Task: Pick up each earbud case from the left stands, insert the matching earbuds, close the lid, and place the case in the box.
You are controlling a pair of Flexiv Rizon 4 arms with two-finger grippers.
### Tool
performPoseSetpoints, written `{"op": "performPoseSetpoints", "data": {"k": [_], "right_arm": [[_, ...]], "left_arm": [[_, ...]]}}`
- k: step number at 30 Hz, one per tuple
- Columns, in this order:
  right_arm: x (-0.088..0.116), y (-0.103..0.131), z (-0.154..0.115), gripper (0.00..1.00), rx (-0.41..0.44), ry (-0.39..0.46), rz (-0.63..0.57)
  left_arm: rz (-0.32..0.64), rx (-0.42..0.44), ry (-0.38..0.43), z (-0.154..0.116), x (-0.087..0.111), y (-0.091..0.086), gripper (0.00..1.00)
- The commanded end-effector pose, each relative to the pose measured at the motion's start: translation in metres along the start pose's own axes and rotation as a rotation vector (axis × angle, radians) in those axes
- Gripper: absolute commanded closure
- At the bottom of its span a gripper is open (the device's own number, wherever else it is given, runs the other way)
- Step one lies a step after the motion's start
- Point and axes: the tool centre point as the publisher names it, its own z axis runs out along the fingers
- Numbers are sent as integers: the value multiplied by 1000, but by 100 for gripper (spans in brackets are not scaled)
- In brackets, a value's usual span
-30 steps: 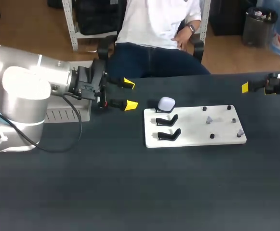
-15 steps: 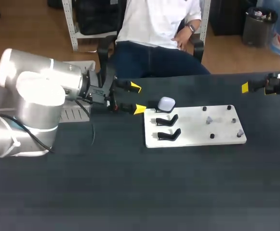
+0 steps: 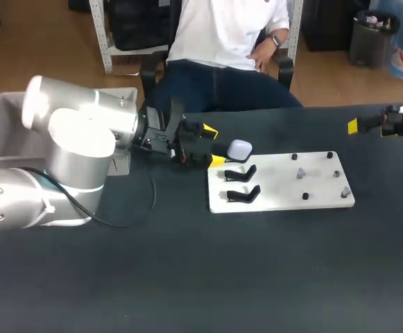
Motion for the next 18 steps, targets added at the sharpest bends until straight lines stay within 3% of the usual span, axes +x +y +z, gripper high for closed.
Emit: {"op": "performPoseSetpoints", "data": {"k": [1, 7, 18], "right_arm": [[0, 0, 0, 0, 1, 0, 0], [0, 0, 0, 0, 1, 0, 0], [0, 0, 0, 0, 1, 0, 0]], "left_arm": [[-11, 19, 12, 17, 0, 11, 0], [-18, 35, 11, 29, 0, 11, 1], [-39, 57, 7, 48, 3, 12, 16]]}}
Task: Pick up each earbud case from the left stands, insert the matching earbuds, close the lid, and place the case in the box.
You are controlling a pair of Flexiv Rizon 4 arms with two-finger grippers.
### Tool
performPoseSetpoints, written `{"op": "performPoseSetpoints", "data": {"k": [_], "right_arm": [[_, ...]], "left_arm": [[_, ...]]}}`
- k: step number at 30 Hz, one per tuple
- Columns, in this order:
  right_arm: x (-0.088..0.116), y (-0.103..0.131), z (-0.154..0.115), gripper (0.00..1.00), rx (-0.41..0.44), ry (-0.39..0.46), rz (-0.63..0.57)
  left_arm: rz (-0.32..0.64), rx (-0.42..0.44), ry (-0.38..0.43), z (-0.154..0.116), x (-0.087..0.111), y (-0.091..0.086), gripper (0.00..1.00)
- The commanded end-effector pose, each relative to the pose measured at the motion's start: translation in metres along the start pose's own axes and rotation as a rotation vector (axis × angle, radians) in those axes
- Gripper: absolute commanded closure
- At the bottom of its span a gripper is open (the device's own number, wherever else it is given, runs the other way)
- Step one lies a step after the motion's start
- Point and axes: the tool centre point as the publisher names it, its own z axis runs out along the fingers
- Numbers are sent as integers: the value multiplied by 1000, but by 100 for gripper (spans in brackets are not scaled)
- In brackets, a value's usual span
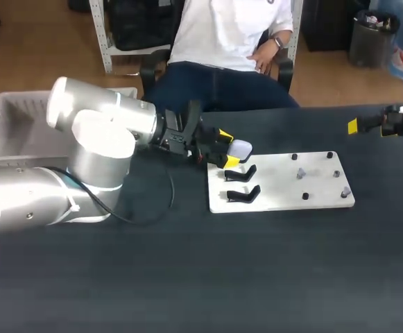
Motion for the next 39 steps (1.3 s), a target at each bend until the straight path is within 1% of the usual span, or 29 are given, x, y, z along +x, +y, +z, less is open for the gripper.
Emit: {"op": "performPoseSetpoints", "data": {"k": [1, 5, 11, 13, 15, 20, 30, 31, 33, 37, 39], "right_arm": [[0, 0, 0, 0, 1, 0, 0], [0, 0, 0, 0, 1, 0, 0], [0, 0, 0, 0, 1, 0, 0], [0, 0, 0, 0, 1, 0, 0], [0, 0, 0, 0, 1, 0, 0], [0, 0, 0, 0, 1, 0, 0], [0, 0, 0, 0, 1, 0, 0], [0, 0, 0, 0, 1, 0, 0], [0, 0, 0, 0, 1, 0, 0], [0, 0, 0, 0, 1, 0, 0], [0, 0, 0, 0, 1, 0, 0]], "left_arm": [[-5, 20, 4, 10, 1, 7, 15], [-5, 23, 3, 14, 3, 7, 16], [-11, 32, 2, 20, 5, 7, 24], [-14, 32, 2, 21, 6, 7, 28], [-17, 33, 4, 22, 7, 8, 36], [-25, 31, 6, 21, 9, 10, 51], [-32, 44, 6, 26, 8, 8, 57], [-31, 45, 6, 26, 8, 8, 60], [-31, 47, 6, 26, 9, 8, 60], [-34, 51, 7, 27, 9, 9, 68], [-35, 53, 6, 27, 9, 9, 74]]}}
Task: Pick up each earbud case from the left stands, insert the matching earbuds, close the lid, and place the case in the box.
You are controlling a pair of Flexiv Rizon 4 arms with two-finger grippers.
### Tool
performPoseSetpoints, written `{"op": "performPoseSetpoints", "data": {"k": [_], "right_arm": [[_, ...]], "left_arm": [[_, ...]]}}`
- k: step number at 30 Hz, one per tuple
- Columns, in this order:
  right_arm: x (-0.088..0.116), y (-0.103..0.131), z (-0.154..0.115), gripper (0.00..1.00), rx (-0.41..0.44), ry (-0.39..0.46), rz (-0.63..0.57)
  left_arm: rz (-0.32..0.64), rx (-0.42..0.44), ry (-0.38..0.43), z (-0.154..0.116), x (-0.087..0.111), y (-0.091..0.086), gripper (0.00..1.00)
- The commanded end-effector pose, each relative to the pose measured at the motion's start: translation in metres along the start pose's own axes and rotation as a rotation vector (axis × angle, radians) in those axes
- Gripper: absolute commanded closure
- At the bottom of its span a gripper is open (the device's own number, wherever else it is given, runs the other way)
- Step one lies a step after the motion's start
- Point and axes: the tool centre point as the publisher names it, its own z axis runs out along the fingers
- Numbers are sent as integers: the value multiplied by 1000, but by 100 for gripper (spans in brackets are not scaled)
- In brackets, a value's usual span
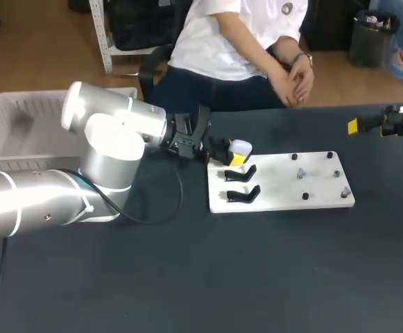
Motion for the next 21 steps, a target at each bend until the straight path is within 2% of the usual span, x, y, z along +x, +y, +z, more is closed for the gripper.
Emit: {"op": "performPoseSetpoints", "data": {"k": [1, 3, 6, 13, 21], "right_arm": [[0, 0, 0, 0, 1, 0, 0], [0, 0, 0, 0, 1, 0, 0], [0, 0, 0, 0, 1, 0, 0], [0, 0, 0, 0, 1, 0, 0], [0, 0, 0, 0, 1, 0, 0]], "left_arm": [[-5, 11, 7, 2, -1, 5, 79], [-4, 12, 7, 2, -1, 4, 92], [-4, 13, 7, 2, 0, 4, 100], [-4, 15, -1, -4, -1, 3, 100], [-11, -14, -66, -23, -17, -3, 100]]}}
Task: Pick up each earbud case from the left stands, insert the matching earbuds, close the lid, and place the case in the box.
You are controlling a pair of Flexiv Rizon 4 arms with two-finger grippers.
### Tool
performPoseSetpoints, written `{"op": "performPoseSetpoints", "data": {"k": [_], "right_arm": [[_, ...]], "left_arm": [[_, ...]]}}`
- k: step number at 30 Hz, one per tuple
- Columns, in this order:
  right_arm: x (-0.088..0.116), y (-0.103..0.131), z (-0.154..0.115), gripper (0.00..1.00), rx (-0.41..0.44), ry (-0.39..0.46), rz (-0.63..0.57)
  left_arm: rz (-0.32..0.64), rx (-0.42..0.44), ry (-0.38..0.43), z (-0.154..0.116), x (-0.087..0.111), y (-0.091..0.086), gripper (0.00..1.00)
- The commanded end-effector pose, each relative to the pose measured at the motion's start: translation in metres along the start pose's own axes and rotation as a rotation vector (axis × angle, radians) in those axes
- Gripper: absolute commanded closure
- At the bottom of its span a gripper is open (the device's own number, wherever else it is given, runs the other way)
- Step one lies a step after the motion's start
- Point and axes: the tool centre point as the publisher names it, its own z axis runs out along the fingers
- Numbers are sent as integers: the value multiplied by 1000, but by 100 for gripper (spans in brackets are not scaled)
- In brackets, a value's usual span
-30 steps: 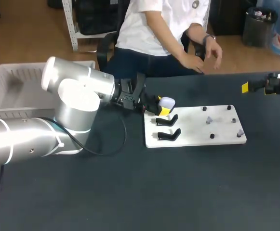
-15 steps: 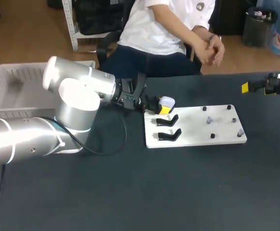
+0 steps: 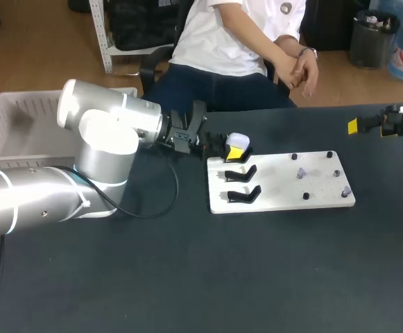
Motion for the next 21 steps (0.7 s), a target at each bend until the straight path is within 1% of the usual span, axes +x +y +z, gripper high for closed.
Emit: {"op": "performPoseSetpoints", "data": {"k": [1, 7, 10, 11, 14, 16, 21], "right_arm": [[0, 0, 0, 0, 1, 0, -1], [0, 0, 0, 0, 1, 0, -1], [0, 0, 0, 0, 1, 0, -1], [-1, 5, 3, 0, -20, -1, -9], [-1, 20, 14, 0, -18, 15, -12], [1, 29, 19, 0, -42, 26, -16], [2, 52, 32, 0, -84, 37, -42]], "left_arm": [[9, -32, -28, -13, -7, -10, 100], [40, -57, -95, -26, -33, -24, 100], [67, -56, -124, -28, -47, -30, 100], [75, -54, -141, -27, -52, -32, 100], [94, -48, -158, -21, -64, -38, 100], [105, -40, -166, -16, -73, -44, 100], [148, -35, -190, -3, -89, -56, 100]]}}
